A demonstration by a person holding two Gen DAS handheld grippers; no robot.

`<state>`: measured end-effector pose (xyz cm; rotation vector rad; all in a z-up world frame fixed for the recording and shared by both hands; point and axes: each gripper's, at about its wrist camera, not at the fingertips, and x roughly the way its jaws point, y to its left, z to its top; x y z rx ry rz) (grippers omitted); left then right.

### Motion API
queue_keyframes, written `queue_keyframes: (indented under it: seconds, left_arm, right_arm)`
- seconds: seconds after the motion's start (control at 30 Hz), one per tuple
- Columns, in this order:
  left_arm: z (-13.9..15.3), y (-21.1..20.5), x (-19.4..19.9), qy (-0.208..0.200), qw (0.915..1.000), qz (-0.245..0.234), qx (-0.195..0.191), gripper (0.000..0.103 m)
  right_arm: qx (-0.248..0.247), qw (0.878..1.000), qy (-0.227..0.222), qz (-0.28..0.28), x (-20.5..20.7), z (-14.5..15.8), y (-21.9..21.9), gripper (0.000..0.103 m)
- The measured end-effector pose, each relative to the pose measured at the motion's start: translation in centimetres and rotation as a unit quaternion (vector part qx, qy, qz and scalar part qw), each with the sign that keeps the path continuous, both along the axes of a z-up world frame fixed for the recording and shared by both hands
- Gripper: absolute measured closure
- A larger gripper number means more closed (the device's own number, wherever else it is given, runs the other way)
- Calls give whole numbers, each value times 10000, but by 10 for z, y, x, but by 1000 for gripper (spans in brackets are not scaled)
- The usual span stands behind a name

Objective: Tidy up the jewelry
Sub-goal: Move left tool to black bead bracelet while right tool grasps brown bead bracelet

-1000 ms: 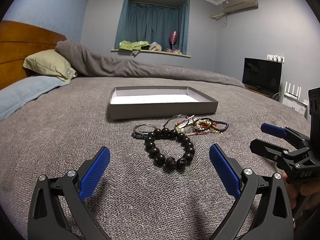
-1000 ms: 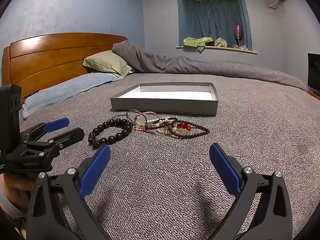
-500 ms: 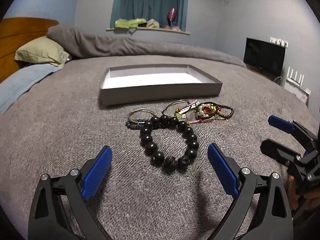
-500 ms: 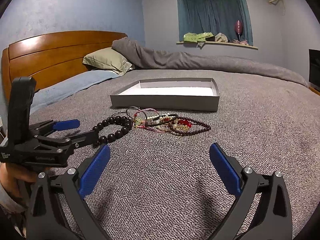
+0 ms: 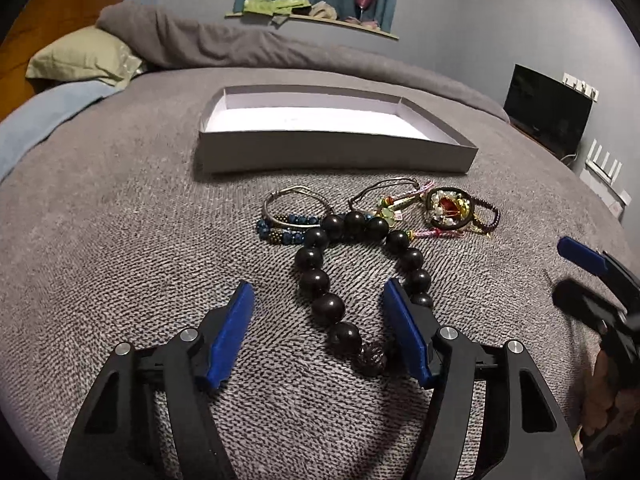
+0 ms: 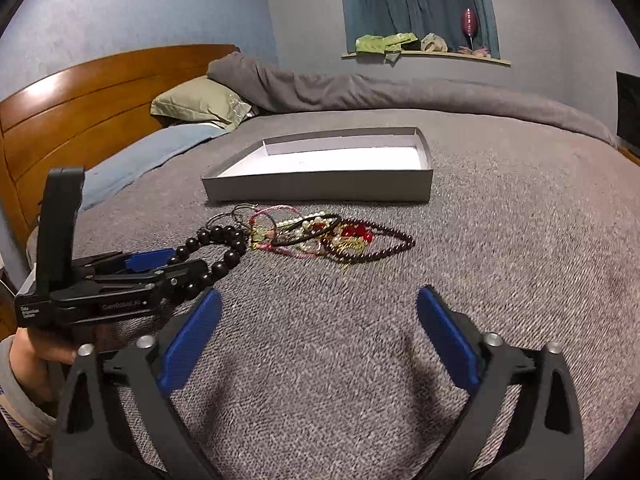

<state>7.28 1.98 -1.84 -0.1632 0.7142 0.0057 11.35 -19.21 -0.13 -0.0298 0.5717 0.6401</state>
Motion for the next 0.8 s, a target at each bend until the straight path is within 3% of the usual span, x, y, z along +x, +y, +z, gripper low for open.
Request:
queue_keyframes:
  seconds: [0.07,0.13,0.63,0.7,0.8]
  left_arm:
    - [0,3,0,-14,9999,-10,-106,35]
    - [-1,7,-2,-58,9996,-14,-265,35]
    - [-1,9,-9,-260,9987,-23,-443,36]
    - [0,8,-9,-257,9987,-24,-447,36]
    - [0,7,-8,-253,9987,-20,-437,36]
  right_arm:
    - [-206,9998,-24,-78,7,1,4,30]
    - [-358,9993,25,-146,18,3,6,36]
    - [-999,9941,356,223,70,-5,33,46]
    - [-1149,9922,317,360,69,-8,40,52]
    - [-1303,9900,239,477,67,-10,47,75]
